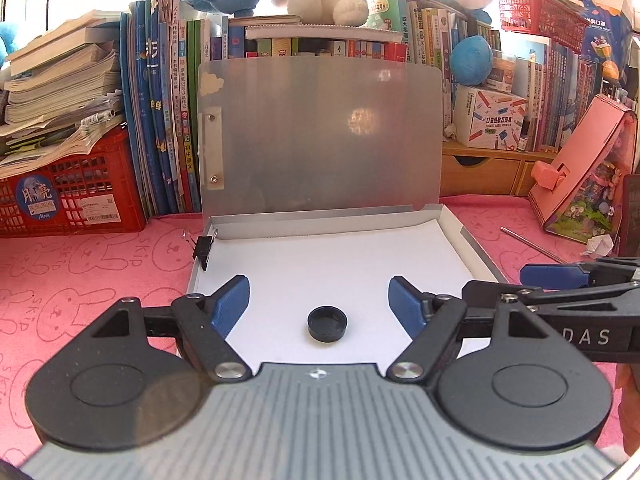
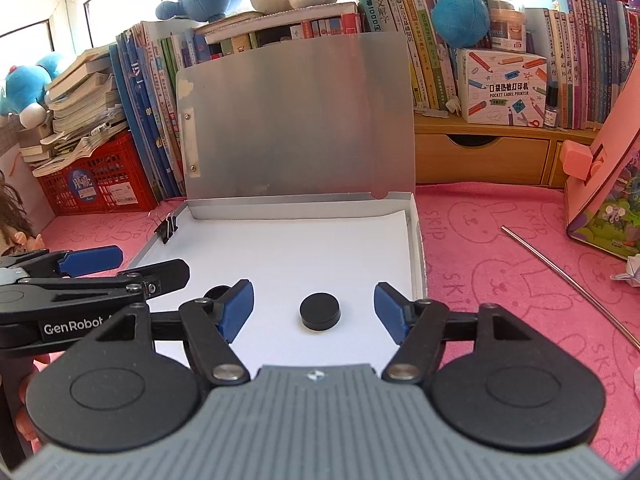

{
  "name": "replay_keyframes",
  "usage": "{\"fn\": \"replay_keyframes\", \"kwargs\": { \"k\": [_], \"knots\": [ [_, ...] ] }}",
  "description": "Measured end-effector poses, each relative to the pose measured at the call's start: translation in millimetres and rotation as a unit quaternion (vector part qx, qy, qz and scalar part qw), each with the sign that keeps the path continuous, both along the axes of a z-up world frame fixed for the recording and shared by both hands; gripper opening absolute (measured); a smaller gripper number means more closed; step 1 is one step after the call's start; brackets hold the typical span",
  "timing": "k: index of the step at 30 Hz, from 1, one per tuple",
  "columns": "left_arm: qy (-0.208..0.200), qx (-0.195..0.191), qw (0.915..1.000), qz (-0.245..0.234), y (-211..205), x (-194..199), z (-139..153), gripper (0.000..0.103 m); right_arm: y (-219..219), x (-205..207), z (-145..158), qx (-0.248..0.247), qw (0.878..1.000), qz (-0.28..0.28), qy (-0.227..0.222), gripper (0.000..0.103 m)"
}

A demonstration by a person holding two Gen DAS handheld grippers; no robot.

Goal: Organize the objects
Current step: 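Withdraw both open grippers from the box back toward the plush toys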

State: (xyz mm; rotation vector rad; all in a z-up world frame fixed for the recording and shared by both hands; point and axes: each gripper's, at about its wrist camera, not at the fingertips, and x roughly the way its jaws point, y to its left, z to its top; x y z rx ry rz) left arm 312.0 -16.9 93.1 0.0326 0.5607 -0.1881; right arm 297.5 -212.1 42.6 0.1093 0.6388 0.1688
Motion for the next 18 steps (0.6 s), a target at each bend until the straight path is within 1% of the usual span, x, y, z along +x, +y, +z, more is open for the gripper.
{"fn": "replay_keyframes", "kwargs": {
  "k": [3,7,11,18],
  "knots": [
    [-0.016,0.007,0.9998,-0.01,0,-22,9,0.081,-2,-17,8,-0.002,1.0,0.01,-0.012,0.082],
    [-0.028,-0.002,0.9995,-0.013,2,-47,18,0.085,-5,-38,16,0.005,0.999,0.019,-0.026,0.085],
    [-0.038,-0.014,0.999,-0.016,4,-71,22,0.087,-7,-58,21,0.018,0.999,0.025,-0.035,0.087],
    [-0.051,-0.02,0.9983,-0.019,4,-108,20,0.087,-7,-92,20,0.031,0.998,0.036,-0.044,0.087]
  ]
}}
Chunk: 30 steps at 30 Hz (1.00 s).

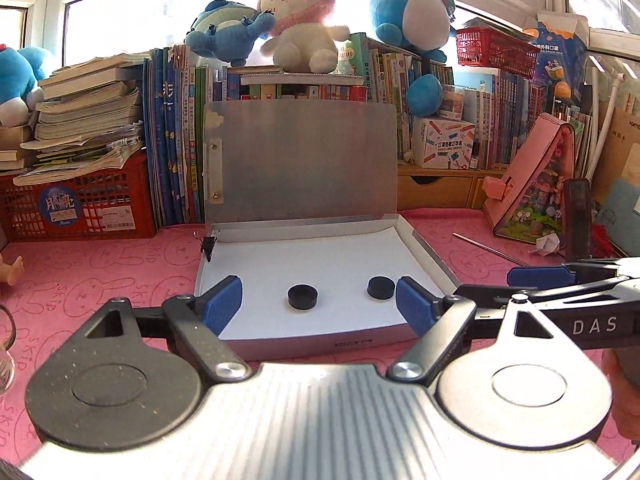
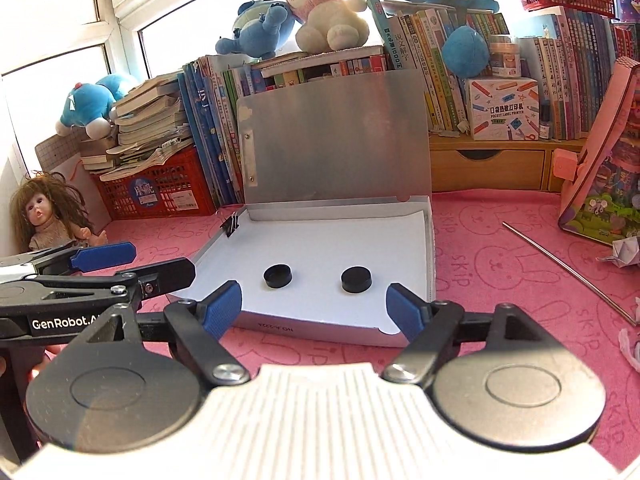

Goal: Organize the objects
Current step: 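Withdraw both open grippers from the box back toward the plush toys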

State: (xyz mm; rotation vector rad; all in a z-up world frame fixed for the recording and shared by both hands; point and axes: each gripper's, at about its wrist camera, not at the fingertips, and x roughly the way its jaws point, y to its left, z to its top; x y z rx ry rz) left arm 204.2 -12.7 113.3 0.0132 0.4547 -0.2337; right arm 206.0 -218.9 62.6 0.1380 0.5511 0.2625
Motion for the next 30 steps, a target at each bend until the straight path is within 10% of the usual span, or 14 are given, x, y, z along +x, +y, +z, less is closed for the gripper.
{"fn": "replay_keyframes", "kwargs": {
  "k": [30],
  "knots": [
    [-0.024,-0.019,0.9992,-0.027,1,-96,-31,0.091,-3,-81,-26,-0.021,0.999,-0.018,-0.027,0.088]
  ]
}}
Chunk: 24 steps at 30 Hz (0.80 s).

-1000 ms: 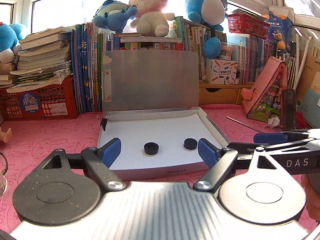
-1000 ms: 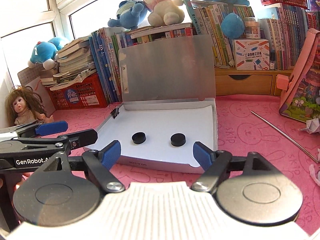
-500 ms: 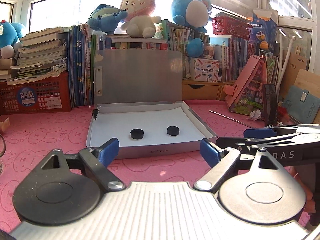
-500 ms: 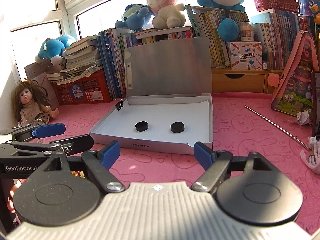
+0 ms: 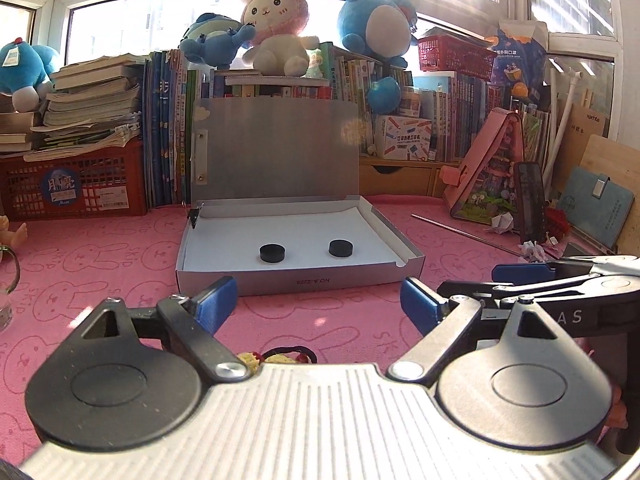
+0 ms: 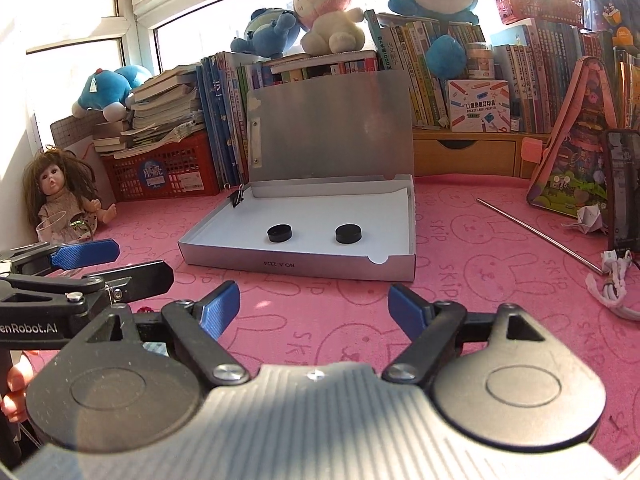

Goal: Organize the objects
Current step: 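Withdraw both open grippers from the box back toward the plush toys, then grasp the white fluffy plush with the right gripper while the left approaches the purple plush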

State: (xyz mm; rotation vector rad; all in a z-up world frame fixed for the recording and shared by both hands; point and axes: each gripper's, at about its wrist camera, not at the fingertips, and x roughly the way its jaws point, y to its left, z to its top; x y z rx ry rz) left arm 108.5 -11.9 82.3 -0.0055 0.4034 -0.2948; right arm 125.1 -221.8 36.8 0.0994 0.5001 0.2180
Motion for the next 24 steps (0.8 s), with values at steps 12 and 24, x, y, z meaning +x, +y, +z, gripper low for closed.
{"fn": "replay_keyframes", "kwargs": {
  "k": [12,24],
  "knots": [
    [0.005,0.005,0.9998,0.017,7,-17,-17,0.091,-6,-18,-16,-0.009,1.0,-0.02,-0.002,0.091],
    [0.014,0.007,0.9995,0.027,13,-29,-33,0.091,-11,-30,-30,-0.005,0.999,-0.038,0.0,0.094]
  ]
}}
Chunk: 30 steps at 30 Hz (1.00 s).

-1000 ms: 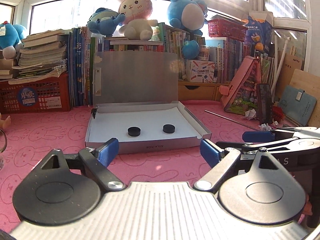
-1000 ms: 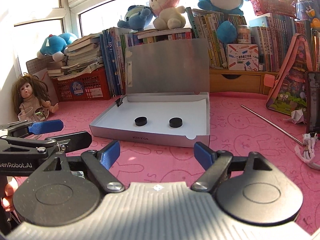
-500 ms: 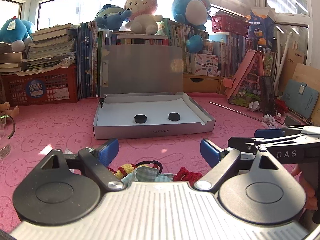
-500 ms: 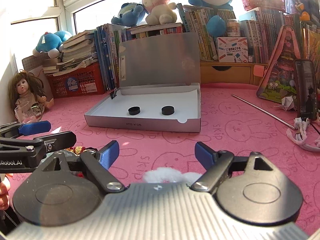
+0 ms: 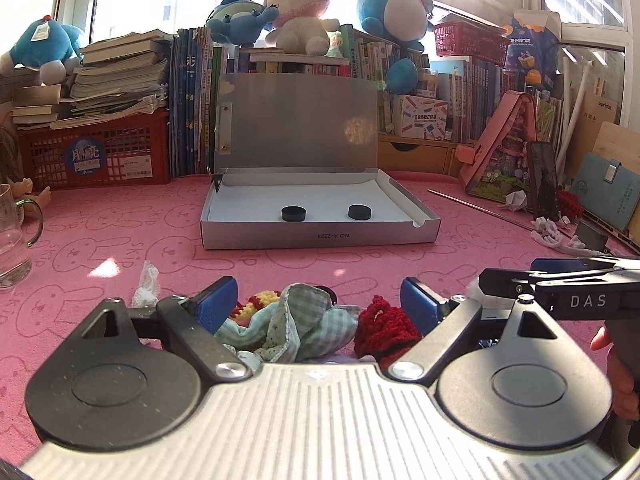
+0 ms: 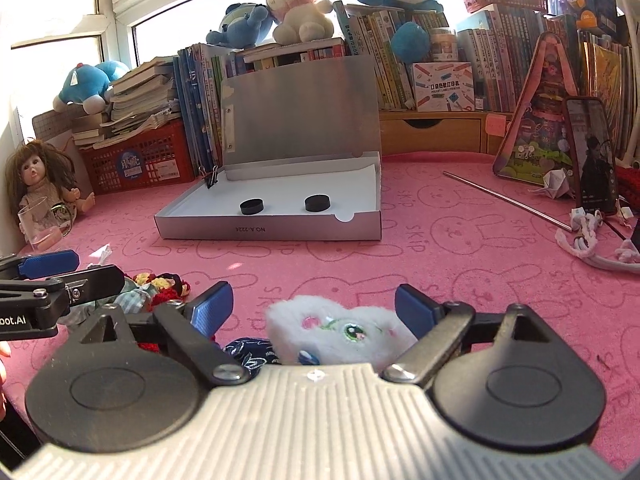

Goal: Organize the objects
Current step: 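Grasp the white fluffy plush with the right gripper while the left approaches the purple plush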

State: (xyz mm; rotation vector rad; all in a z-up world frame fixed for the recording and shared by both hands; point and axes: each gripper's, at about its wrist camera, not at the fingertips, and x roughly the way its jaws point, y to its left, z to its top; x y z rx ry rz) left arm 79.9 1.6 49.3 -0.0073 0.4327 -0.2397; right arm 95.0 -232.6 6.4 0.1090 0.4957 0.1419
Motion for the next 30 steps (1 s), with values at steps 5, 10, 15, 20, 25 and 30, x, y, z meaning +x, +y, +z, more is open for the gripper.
{"fn": "replay_keyframes", "kwargs": {
  "k": [5,10,15,20,25,30],
  "knots": [
    [0.007,0.008,0.9999,0.002,-1,-4,-8,0.091,0,-3,-5,-0.001,1.0,-0.002,0.0,0.095],
    [0.002,0.011,0.9998,0.017,1,-7,-14,0.091,0,-4,-11,-0.001,1.0,-0.009,0.002,0.097],
    [-0.002,0.011,0.9993,0.035,7,-13,-18,0.091,-3,-4,-18,0.002,1.0,-0.02,0.006,0.101],
    [-0.014,0.011,0.9977,0.065,15,-19,-20,0.091,-4,-2,-25,0.007,1.0,-0.027,0.015,0.101],
    [-0.011,0.003,0.9983,0.058,18,-34,-22,0.091,-4,1,-31,0.011,0.999,-0.029,0.025,0.101],
    [-0.004,0.024,0.999,0.039,9,-45,-28,0.091,-3,2,-32,0.01,0.999,-0.028,0.027,0.102]
  ]
}}
